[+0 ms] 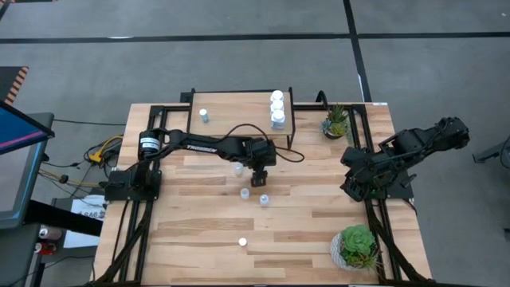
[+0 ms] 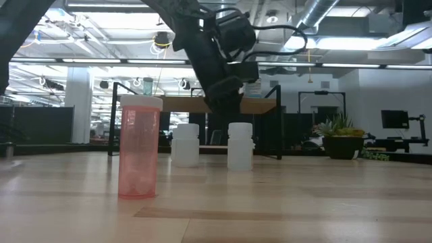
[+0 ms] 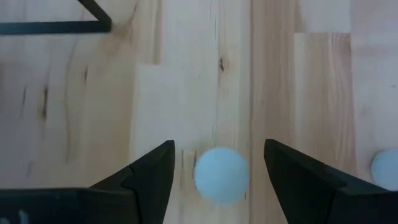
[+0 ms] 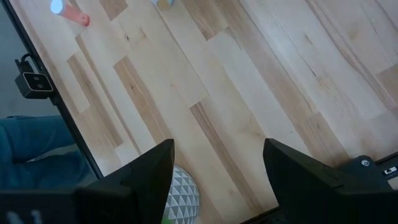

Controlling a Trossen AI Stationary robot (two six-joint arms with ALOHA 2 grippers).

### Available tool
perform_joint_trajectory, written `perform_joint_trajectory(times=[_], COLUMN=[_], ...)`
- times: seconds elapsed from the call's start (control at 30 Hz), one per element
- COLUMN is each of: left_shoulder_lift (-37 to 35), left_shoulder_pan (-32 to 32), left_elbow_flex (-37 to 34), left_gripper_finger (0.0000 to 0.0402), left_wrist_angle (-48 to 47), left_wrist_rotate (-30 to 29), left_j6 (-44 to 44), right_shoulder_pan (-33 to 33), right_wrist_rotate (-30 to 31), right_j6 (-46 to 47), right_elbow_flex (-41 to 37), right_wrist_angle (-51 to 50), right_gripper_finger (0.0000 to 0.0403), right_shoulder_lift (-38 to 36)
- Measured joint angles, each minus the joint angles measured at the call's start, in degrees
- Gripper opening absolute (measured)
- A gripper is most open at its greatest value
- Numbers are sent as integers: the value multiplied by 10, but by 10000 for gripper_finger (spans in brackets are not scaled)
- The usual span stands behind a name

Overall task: Pick and place medicine bottles onto shelf by color
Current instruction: Put the yellow pill bottle on the shelf

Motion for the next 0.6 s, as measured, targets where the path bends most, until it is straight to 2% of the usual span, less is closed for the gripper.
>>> perform_joint_trajectory(times=[0.2,0.6], left_shoulder_lift=[0,0], left_shoulder_pan=[0,0], left_elbow_flex=[3,3], left_gripper_finger=[233,233], left_wrist_angle=[-32,-27], left_wrist_rotate=[-8,-8], left_j6=[13,14], right_shoulder_pan=[0,0], right_wrist_rotate=[0,0], right_j6=[0,0], right_elbow_flex=[0,0], right_wrist_angle=[0,0], right_gripper_finger=[270,270], right_shoulder_lift=[0,0])
